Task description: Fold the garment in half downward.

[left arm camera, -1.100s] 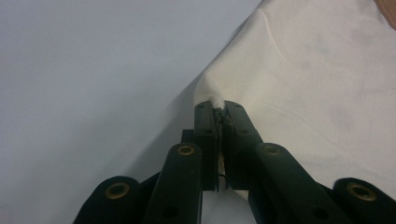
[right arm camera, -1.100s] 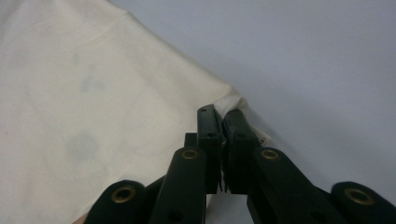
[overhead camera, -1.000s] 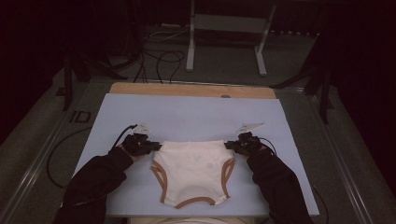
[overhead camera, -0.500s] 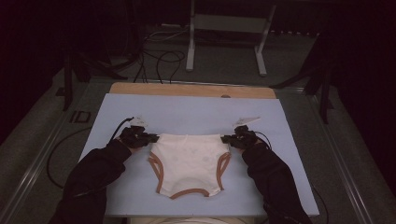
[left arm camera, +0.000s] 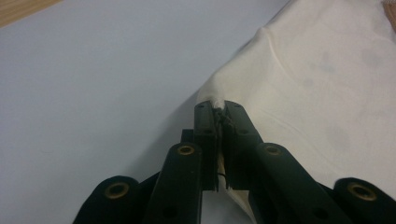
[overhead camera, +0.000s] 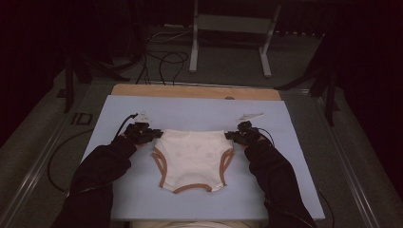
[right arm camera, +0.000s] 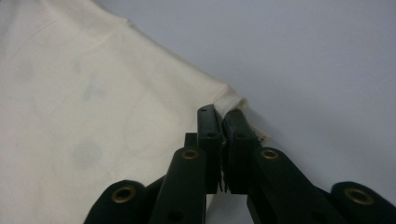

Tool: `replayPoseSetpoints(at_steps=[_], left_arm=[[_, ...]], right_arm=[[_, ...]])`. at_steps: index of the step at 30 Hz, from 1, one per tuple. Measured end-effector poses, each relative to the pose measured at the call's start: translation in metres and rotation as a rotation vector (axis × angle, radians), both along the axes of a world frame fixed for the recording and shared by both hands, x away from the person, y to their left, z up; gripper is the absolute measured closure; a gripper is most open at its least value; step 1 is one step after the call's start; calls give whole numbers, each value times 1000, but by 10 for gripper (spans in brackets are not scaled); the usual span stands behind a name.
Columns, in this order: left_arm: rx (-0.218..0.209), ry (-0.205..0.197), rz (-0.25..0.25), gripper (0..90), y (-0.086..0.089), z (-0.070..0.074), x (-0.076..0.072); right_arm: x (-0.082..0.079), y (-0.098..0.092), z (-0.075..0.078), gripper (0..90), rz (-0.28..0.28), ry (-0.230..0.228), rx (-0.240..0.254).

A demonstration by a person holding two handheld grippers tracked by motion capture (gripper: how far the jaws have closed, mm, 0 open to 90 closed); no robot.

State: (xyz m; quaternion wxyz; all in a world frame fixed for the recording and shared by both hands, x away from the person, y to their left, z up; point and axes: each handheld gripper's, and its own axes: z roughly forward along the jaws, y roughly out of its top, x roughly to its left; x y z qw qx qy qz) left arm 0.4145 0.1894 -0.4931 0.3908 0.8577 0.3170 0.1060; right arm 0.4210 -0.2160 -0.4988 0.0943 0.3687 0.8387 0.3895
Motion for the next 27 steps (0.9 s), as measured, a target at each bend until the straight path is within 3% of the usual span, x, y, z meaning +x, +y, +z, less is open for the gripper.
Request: replayPoseSetpoints(at_steps=[14,27], left_arm=[[16,-7,36,859,-5,-4,17],[52,28,73,858,-8,-21,31]], right_arm=[[17,6,-3,870,-36,3,-34],[29,7,-12,870,-67,9,-54]])
